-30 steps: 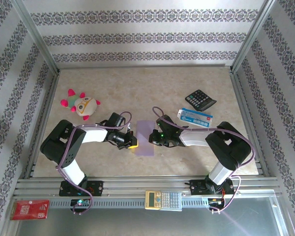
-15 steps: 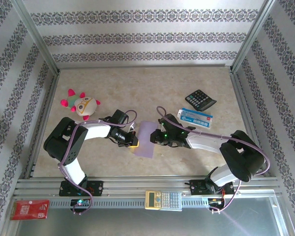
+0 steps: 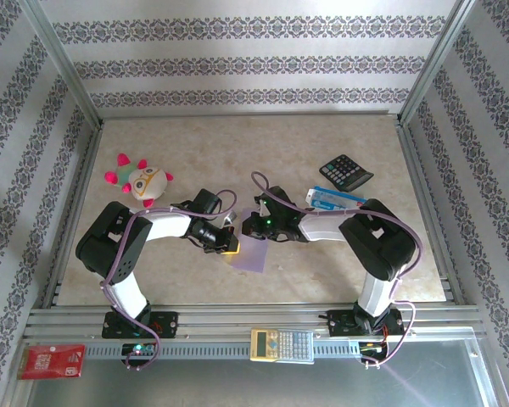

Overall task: Fold a paper plane with a square sheet of paper (pick it up from the middle)
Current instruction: First fold in half a square sheet of paper at the center of the table.

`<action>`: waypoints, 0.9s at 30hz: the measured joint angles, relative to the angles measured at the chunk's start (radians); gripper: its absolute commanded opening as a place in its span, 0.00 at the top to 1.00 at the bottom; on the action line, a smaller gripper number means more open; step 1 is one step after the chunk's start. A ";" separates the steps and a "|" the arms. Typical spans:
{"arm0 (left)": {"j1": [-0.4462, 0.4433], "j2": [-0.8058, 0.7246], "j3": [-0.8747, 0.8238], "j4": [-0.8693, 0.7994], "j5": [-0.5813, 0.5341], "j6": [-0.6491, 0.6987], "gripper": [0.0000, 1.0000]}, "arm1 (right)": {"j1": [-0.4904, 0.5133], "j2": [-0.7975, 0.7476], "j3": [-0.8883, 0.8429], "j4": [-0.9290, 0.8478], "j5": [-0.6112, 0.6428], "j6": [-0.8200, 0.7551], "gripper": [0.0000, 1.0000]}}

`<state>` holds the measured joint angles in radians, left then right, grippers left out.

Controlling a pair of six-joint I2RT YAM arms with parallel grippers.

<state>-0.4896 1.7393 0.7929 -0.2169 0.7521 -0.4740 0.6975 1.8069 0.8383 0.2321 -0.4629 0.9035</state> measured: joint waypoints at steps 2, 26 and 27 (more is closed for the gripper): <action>0.000 0.000 0.000 0.000 0.000 0.000 1.00 | 0.000 0.022 0.013 0.009 -0.008 0.008 0.98; 0.001 0.008 0.002 -0.005 0.002 0.019 1.00 | -0.019 0.124 0.100 -0.022 -0.034 0.090 1.00; 0.001 0.008 0.004 -0.008 0.002 0.019 1.00 | -0.023 0.128 0.105 -0.023 -0.034 0.093 1.00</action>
<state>-0.4889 1.7477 0.7967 -0.2245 0.7540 -0.4549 0.6746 1.9350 0.9436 0.2096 -0.4973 0.9970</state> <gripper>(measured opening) 0.064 0.049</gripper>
